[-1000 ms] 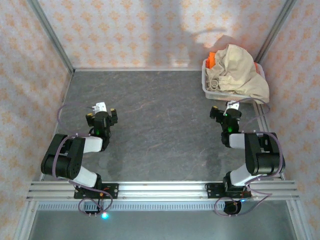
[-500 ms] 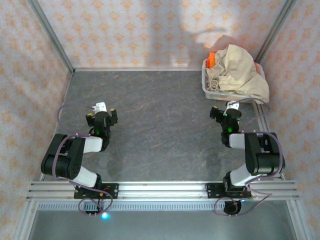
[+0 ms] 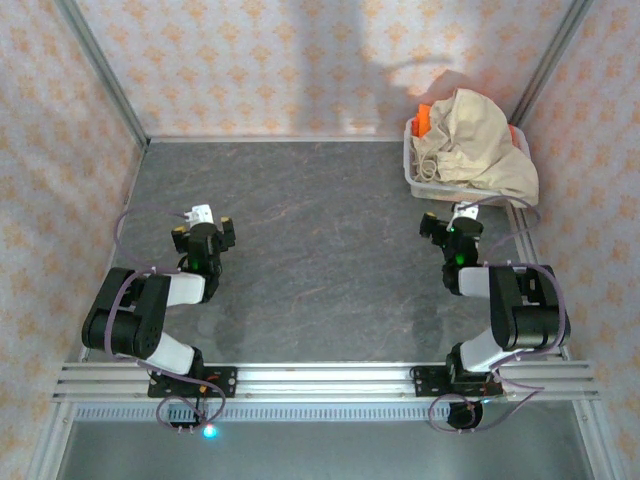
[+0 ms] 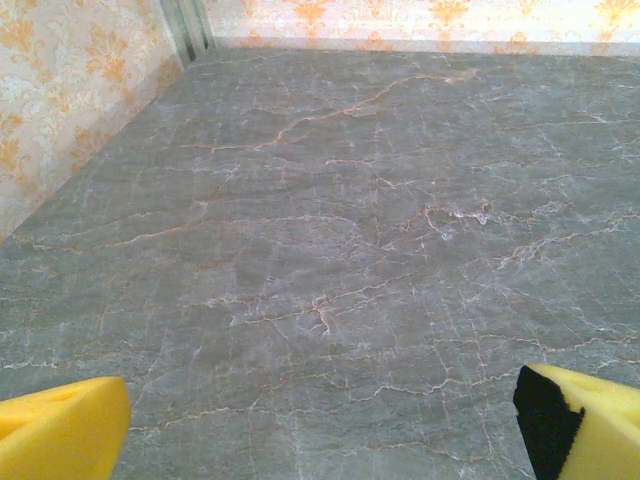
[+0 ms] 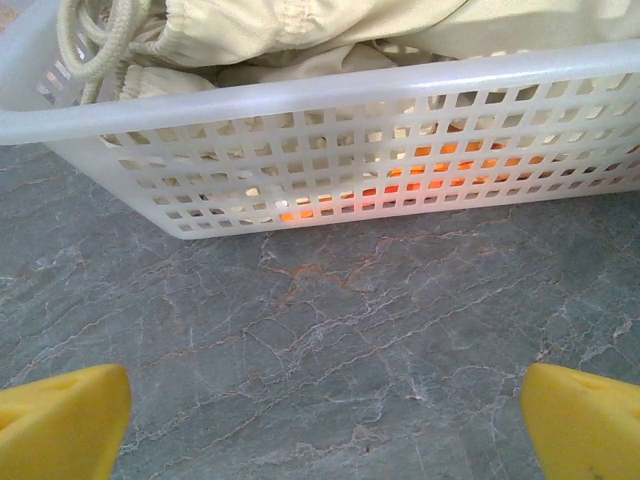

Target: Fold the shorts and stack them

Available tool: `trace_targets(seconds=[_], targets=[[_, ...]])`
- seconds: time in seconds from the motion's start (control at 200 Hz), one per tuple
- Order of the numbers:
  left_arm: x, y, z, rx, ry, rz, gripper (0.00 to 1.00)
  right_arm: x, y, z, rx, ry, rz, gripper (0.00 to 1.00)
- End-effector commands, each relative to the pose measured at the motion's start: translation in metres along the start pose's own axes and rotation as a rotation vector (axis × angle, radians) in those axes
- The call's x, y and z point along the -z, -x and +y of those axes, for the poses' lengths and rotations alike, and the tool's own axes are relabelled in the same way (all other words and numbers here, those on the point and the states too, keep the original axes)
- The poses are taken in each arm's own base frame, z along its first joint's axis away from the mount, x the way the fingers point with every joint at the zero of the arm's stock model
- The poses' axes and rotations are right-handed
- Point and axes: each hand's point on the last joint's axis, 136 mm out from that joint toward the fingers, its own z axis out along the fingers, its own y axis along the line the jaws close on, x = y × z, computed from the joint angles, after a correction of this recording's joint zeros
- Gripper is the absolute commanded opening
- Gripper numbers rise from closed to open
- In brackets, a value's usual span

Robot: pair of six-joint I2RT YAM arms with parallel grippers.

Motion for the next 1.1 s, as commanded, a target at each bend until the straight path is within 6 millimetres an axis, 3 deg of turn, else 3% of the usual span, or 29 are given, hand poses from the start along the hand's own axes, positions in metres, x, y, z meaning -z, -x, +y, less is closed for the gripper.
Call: trace_targets(seconds=[0.0, 0.115, 0.235, 0.37, 0.51, 0.631, 0.786, 0.936, 1.091], targets=[[0.002, 0.016, 0.005, 0.021, 0.016, -0.027, 1.00, 0.005, 0.013, 0.002, 0.003, -0.020, -0.001, 0.99], [0.025, 0.041, 0.019, 0.048, 0.042, -0.052, 1.00, 0.029, 0.036, 0.012, 0.034, -0.018, -0.004, 0.99], [0.062, 0.076, 0.029, 0.154, 0.011, -0.072, 1.00, 0.056, 0.065, 0.026, 0.037, 0.013, -0.010, 0.99], [0.112, 0.111, 0.025, 0.293, -0.154, -0.106, 1.00, 0.077, 0.109, 0.037, 0.042, 0.026, -0.021, 0.99], [0.158, 0.135, 0.010, 0.300, -0.351, -0.100, 1.00, 0.077, 0.157, 0.042, 0.050, -0.008, -0.007, 0.99], [0.182, 0.136, -0.004, 0.238, -0.470, -0.038, 1.00, 0.047, 0.180, 0.038, 0.071, -0.101, 0.074, 0.99], [0.192, 0.129, -0.024, 0.183, -0.580, 0.076, 1.00, -0.004, 0.184, 0.028, 0.045, -0.186, 0.219, 1.00], [0.199, 0.129, -0.035, 0.152, -0.642, 0.155, 1.00, -0.051, 0.166, 0.018, -0.003, -0.219, 0.355, 0.97], [0.201, 0.123, -0.034, 0.119, -0.642, 0.197, 1.00, -0.086, 0.140, 0.020, 0.011, -0.228, 0.463, 0.90]])
